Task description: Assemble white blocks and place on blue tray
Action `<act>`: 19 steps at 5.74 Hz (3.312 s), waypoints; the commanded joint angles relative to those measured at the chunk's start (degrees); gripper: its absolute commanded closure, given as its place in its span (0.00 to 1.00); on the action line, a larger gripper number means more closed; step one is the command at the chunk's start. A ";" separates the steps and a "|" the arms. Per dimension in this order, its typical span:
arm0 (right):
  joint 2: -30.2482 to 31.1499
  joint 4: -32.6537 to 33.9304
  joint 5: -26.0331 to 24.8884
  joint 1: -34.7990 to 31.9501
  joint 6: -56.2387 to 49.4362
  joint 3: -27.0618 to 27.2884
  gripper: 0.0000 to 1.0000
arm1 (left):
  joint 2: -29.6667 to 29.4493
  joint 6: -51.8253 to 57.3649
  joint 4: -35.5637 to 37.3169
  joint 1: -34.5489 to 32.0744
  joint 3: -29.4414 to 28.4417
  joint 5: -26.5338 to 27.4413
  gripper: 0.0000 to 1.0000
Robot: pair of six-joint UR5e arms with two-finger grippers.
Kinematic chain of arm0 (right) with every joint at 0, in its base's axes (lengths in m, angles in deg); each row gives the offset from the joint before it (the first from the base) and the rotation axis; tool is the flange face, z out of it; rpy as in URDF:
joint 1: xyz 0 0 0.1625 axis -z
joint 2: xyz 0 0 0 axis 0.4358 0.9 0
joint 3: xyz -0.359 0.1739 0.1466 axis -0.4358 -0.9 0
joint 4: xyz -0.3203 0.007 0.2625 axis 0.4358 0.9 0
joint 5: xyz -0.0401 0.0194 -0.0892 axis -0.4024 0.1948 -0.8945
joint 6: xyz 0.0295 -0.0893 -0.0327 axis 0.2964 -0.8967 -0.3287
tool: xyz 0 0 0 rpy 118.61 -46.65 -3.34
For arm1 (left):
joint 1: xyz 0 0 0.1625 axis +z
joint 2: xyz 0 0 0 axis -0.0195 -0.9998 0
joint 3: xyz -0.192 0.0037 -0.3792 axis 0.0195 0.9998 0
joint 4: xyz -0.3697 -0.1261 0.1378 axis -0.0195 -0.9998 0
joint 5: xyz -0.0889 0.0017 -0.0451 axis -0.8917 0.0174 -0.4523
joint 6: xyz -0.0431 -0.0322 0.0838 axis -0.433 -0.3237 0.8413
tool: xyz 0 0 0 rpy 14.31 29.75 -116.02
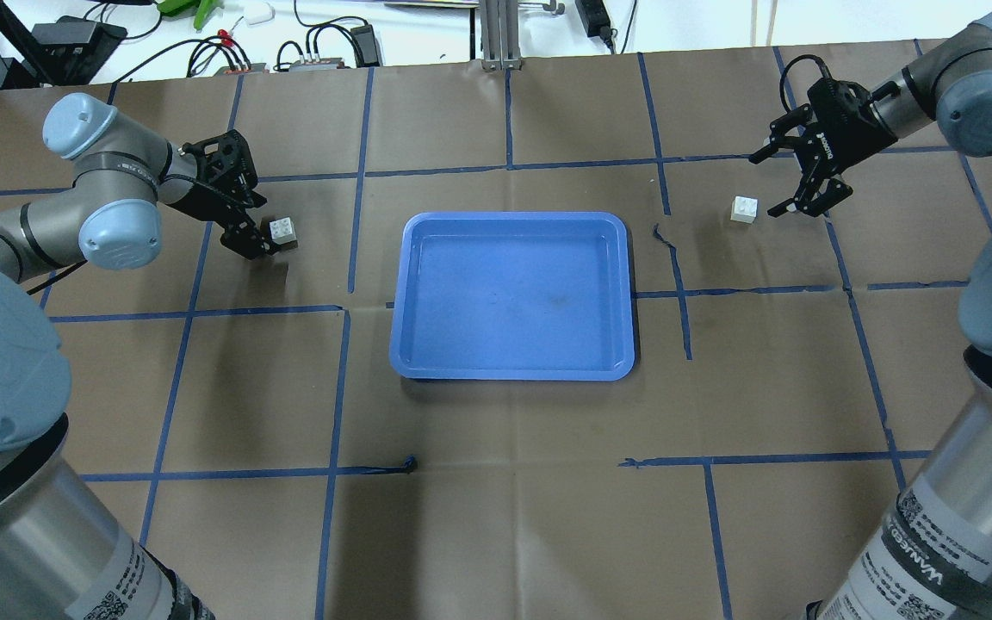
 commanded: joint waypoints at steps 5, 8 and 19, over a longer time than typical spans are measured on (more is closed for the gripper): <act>-1.46 12.90 4.02 1.57 13.43 7.73 0.00 | 0.54 0.60 0.21 -0.02 0.06 -0.30 0.99; -1.37 12.82 4.02 1.57 13.69 7.65 0.06 | 7.21 6.27 -4.77 -9.02 0.14 -0.13 1.00; 11.69 2.22 3.67 -2.44 13.00 7.63 0.86 | 6.09 -5.90 3.29 -33.25 9.02 4.27 1.00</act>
